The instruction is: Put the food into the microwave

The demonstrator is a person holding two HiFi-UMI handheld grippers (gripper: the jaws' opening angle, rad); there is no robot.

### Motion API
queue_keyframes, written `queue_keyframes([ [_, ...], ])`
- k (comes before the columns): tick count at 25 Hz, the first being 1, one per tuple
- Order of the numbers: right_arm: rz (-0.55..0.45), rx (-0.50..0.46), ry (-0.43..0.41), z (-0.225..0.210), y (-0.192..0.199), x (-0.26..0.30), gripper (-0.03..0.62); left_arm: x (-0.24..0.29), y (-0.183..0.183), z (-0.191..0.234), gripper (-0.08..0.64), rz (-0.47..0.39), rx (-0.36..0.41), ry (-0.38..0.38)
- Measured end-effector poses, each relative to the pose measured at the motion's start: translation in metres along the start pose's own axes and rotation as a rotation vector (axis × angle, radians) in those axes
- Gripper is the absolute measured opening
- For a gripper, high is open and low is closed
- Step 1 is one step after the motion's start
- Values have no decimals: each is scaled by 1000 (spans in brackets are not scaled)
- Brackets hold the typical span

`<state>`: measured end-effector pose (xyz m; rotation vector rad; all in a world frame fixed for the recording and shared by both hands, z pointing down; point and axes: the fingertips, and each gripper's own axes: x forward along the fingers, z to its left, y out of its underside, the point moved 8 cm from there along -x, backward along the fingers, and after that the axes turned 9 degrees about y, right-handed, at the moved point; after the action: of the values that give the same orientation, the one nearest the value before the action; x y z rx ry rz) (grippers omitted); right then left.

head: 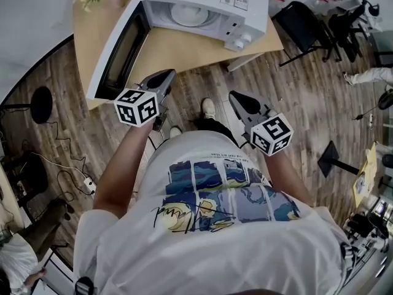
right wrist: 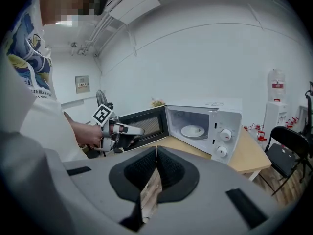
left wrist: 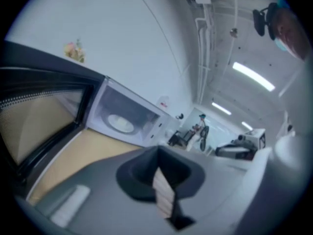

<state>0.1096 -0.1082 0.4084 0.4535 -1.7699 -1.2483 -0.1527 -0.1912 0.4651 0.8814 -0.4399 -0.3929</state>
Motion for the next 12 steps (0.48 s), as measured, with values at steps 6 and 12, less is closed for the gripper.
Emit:
queue_keyframes([
  [6,6,-8,-10,27,8,-8,8,-33,11,-29,8,31,63,51],
  [12,5,-30,-20,44,9,-13,8,-58,22,-40,8,30,66,27],
])
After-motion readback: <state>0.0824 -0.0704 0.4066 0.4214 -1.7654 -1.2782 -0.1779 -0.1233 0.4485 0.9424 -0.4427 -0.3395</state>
